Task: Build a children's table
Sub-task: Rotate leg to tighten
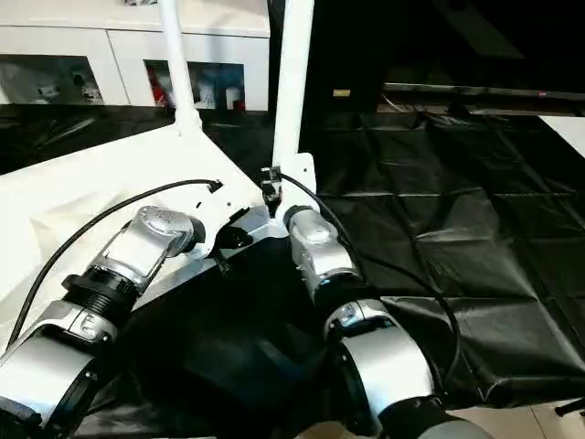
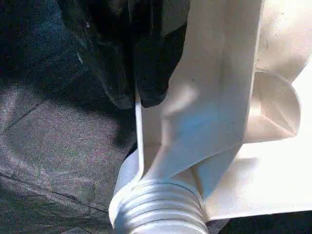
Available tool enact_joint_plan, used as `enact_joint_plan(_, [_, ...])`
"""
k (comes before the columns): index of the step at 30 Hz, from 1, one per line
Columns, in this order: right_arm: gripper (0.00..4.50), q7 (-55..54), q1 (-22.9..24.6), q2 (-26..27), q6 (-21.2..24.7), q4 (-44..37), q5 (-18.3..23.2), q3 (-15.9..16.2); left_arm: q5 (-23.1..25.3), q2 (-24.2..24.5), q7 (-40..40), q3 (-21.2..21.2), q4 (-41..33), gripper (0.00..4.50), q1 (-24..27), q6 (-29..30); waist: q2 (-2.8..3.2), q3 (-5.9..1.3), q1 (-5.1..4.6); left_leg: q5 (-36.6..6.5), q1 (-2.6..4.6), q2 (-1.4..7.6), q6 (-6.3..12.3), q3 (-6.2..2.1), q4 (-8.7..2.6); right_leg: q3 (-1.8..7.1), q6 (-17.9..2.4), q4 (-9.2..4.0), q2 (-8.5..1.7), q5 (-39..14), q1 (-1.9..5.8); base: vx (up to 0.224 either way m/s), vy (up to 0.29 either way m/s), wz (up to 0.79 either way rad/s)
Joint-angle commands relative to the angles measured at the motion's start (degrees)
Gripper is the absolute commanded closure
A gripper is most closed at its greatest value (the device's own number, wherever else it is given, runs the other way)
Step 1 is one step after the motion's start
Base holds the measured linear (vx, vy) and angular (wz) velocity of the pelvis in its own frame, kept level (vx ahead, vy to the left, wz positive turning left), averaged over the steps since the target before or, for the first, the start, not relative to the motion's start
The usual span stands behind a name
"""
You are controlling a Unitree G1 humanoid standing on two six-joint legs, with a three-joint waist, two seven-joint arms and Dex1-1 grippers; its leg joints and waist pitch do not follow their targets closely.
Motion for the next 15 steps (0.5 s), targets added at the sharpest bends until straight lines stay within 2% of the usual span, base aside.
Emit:
enact_joint_plan(1, [2.26,2.2,2.1,1.4,3.3,4.9,1.2,-0.9,-0.7,-0.8,-1.5,-1.0,-2.2,4.5,-1.1,-0.7,0.95,-2.64,0.16,-12.5,0.98,3.42,-0.73,-1.3,-4.38,2.89,-12.3,-4.08,-5.11,-3.6,1.66,0.0,0.0,0.0])
enact_joint_plan(4, [1.86,5.1,1.4,1.4,1.6,4.1,1.8,-1.3,-1.1,-0.3,-2.9,-1.2,-2.2,4.5,-0.9,-2.2,1.0,-2.71,0.13,-11.9,0.95,3.43,-0.43,-1.32,-4.35,2.82,-12.7,-3.95,-5.09,-2.4,1.7,0.0,0.0,0.0])
enact_joint_plan(6, [1.71,6.8,0.9,1.4,0.2,3.6,2.6,-2.1,-1.7,-0.2,-3.7,-0.8,-2.4,4.5,-0.7,-3.9,0.94,-2.98,0.25,-9.5,0.84,3.41,0.39,-1.21,-3.99,2.88,-13.7,-3.58,-5.21,1.2,1.98,0.0,0.0,0.0])
enact_joint_plan(7, [1.71,7.8,0.8,1.1,-0.7,3.0,2.8,-2.2,-1.9,-0.1,-4.0,-0.6,-2.5,4.5,-0.6,-4.4,0.81,-3.31,0.36,-6.7,0.69,3.33,1.3,-1.14,-3.69,2.82,-14.1,-3.07,-5.16,5.3,2.26,0.0,0.0,0.0])
enact_joint_plan(8, [1.47,7.8,0.8,1.1,-0.7,3.0,2.8,-2.2,-1.9,-0.1,-4.0,-0.6,-2.5,4.5,-0.6,-4.4,0.78,-3.29,0.36,-5.4,0.54,3.25,1.94,-1.1,-3.56,2.8,-14.4,-2.87,-5.12,7.4,2.29,0.0,0.0,0.0])
enact_joint_plan(9, [1.42,11.2,1.1,0.1,-2.1,0.7,2.7,-1.5,-2.7,0.4,-4.8,0.0,-2.5,4.5,-0.1,-6.3,0.82,-3.28,0.46,-3.7,0.59,3.26,3.17,-1.04,-3.43,2.67,-15.0,-2.67,-5.13,9.9,2.21,0.0,0.0,0.0])
enact_joint_plan(11, [1.42,13.4,1.6,-0.7,-2.3,-1.0,2.7,-1.2,-3.3,0.9,-5.8,0.4,-2.6,4.5,0.4,-8.2,1.04,-3.32,0.52,-3.4,0.56,3.32,4.56,-1.01,-3.26,2.64,-15.6,-2.65,-5.23,10.9,2.3,0.0,0.0,0.0])
enact_joint_plan(12, [1.2,16.0,2.2,-1.5,-2.7,-2.8,2.6,-0.7,-4.2,1.3,-7.6,0.6,-3.0,4.5,1.0,-10.7,0.91,-3.42,0.64,-2.7,0.46,3.32,5.47,-1.01,-3.11,2.56,-15.7,-2.52,-5.14,12.4,2.45,0.0,0.0,0.0])
enact_joint_plan(13, [1.06,21.6,4.3,-3.7,-1.9,-7.6,2.9,0.5,-5.6,2.5,-10.8,0.9,-4.5,4.5,2.6,-14.0,1.17,-3.46,0.74,-2.1,0.45,3.3,5.93,-1.08,-3.04,2.51,-15.8,-2.36,-5.09,13.6,2.54,0.0,0.0,0.0])
enact_joint_plan(14, [1.06,21.9,4.4,-3.8,-1.7,-7.9,2.9,0.6,-5.6,2.6,-11.0,0.9,-4.6,4.5,2.7,-14.2,0.98,-3.66,0.74,-0.6,0.3,3.41,7.27,-1.06,-2.8,2.46,-16.0,-1.99,-5.09,16.6,2.64,0.0,0.0,0.0])
enact_joint_plan(15, [0.97,23.1,4.9,-4.4,-1.4,-9.0,3.1,0.8,-6.1,2.9,-12.3,0.8,-5.1,4.5,3.1,-15.3,1.24,-3.95,0.89,1.3,0.55,3.49,7.92,-1.03,-2.55,2.4,-16.7,-1.6,-5.08,19.0,2.41,0.0,0.0,0.0])
